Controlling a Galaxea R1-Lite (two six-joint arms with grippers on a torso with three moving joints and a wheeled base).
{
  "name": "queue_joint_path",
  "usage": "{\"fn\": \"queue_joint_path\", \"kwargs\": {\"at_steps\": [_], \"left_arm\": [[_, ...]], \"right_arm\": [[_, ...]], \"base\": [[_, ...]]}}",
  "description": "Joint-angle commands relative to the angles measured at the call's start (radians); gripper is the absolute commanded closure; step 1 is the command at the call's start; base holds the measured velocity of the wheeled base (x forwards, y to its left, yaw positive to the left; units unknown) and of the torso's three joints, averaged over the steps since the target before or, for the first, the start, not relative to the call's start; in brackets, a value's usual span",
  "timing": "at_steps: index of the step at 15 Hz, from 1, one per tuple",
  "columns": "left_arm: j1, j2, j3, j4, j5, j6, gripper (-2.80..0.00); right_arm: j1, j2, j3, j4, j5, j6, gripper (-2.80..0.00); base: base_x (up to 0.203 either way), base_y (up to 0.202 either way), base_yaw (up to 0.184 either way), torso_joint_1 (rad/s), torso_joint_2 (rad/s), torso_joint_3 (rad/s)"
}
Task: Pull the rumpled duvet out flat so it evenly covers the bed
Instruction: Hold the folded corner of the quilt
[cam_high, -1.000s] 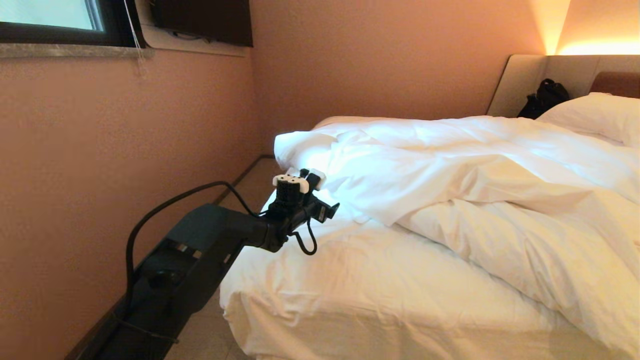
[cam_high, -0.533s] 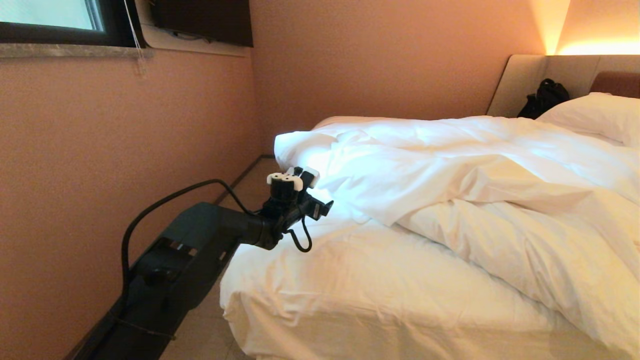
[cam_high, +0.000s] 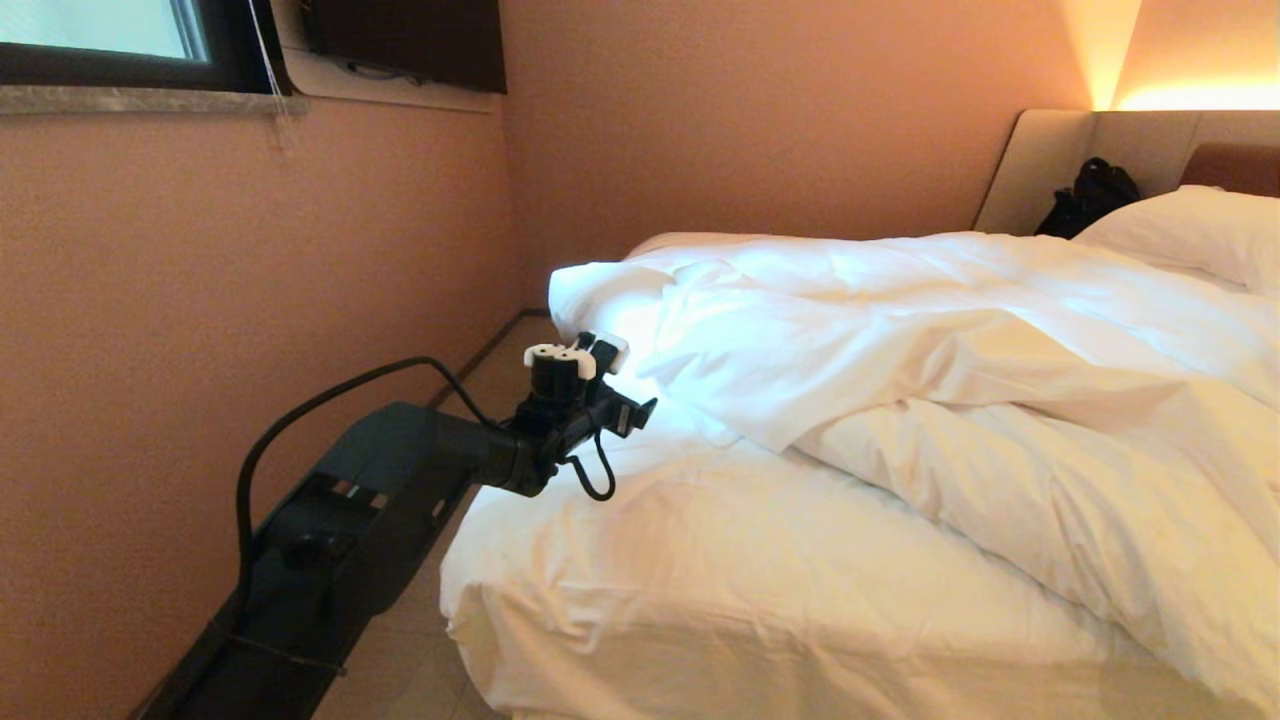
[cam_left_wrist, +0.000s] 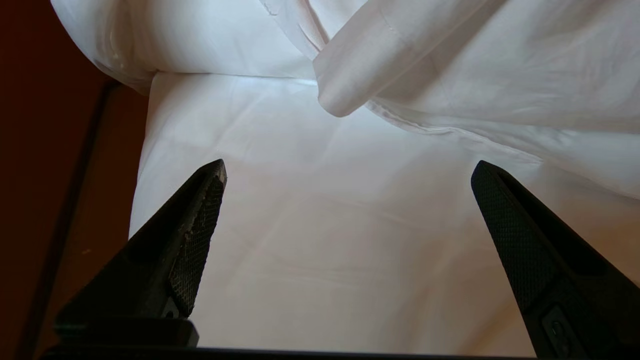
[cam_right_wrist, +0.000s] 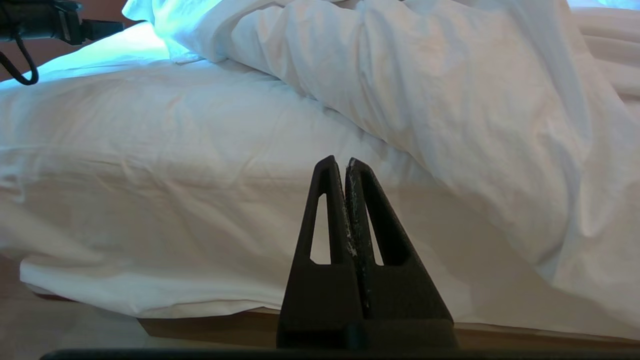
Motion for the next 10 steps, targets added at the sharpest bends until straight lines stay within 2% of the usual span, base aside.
{"fn": "queue_joint_path", "kwargs": {"at_steps": [1, 6, 10], "left_arm": [[-0.001, 0.001, 0.0, -0.004, -0.003, 0.001, -2.8], [-0.009, 0.006, 0.0, -0.002, -0.003, 0.003, -2.8], [-0.081, 0.014, 0.0, -0.002, -0.002, 0.004, -2.8]], "right_arm": [[0.0, 0.001, 0.0, 0.0, 0.0, 0.0, 0.0], [0.0, 0.001, 0.0, 0.0, 0.0, 0.0, 0.0], [0.0, 0.001, 0.0, 0.0, 0.0, 0.0, 0.0]], "base": [[0.0, 0.0, 0.0, 0.0, 0.0, 0.0], [0.0, 0.0, 0.0, 0.0, 0.0, 0.0], [0.0, 0.0, 0.0, 0.0, 0.0, 0.0]]}}
